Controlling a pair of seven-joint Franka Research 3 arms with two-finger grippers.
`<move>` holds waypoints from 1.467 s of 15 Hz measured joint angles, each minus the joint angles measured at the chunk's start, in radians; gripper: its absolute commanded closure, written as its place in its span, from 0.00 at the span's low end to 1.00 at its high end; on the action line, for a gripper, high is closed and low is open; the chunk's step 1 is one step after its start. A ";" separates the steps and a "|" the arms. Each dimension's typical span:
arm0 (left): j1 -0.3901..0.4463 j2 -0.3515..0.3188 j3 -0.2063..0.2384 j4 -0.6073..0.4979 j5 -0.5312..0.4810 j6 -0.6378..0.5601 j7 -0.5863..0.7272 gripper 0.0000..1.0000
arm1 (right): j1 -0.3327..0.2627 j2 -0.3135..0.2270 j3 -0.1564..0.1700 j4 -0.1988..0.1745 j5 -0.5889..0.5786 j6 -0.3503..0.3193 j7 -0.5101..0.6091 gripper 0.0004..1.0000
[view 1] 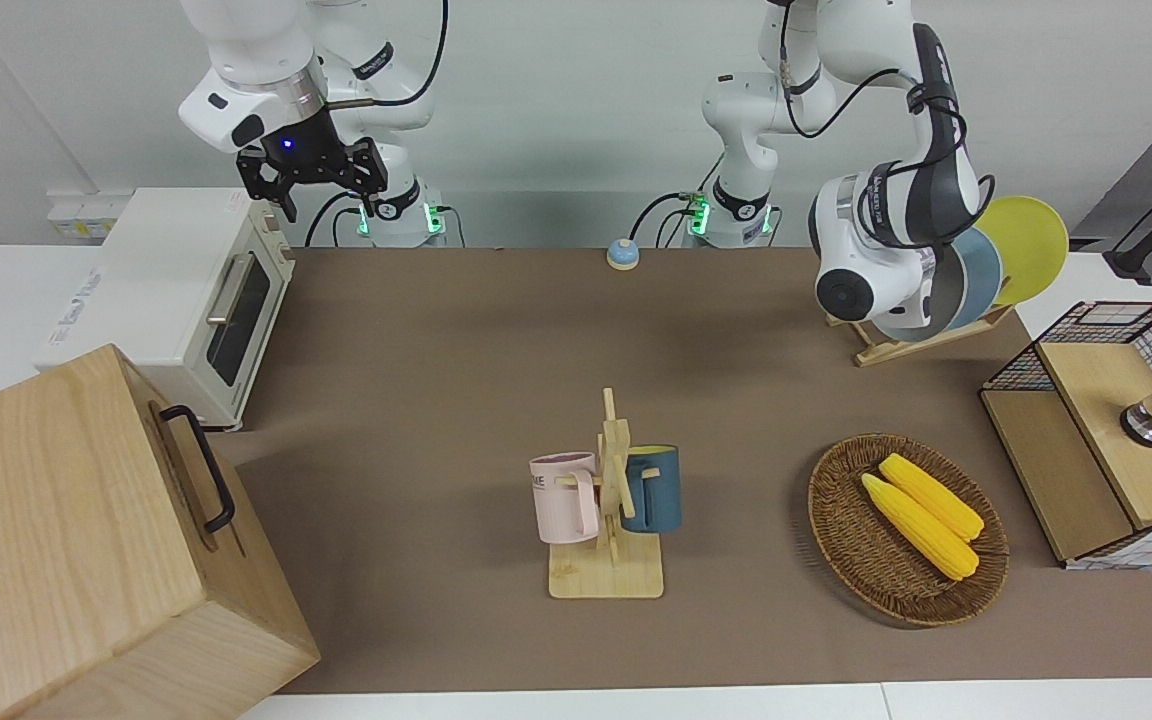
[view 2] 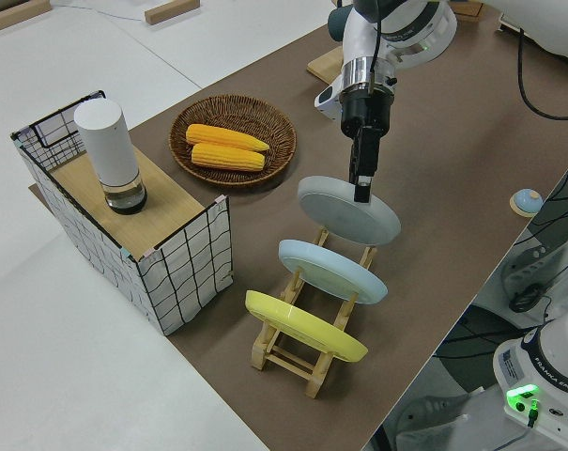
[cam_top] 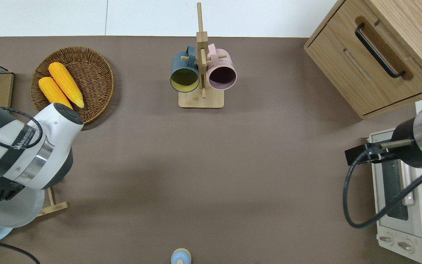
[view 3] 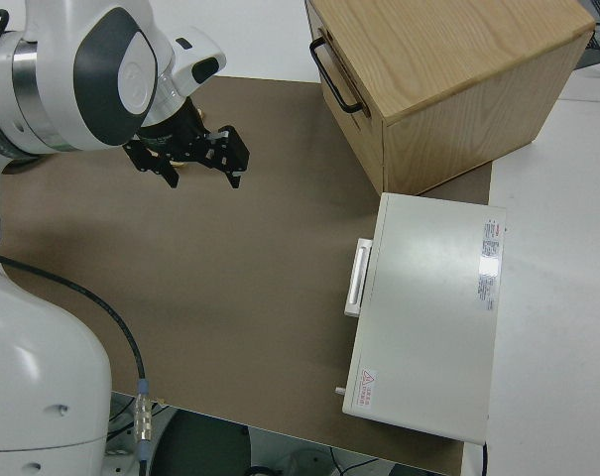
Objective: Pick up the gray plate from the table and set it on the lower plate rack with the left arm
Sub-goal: 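Lower the gray plate upright into the rack's lower slot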
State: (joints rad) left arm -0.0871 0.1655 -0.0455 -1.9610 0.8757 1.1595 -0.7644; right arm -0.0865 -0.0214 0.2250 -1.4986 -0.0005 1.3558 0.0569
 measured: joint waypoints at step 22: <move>-0.017 0.060 -0.019 0.073 -0.148 -0.034 -0.129 0.02 | 0.000 0.000 0.000 0.000 0.000 0.000 0.000 0.01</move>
State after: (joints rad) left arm -0.1037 0.2255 -0.0641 -1.8884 0.7279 1.1254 -0.8931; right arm -0.0865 -0.0214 0.2250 -1.4986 -0.0005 1.3558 0.0569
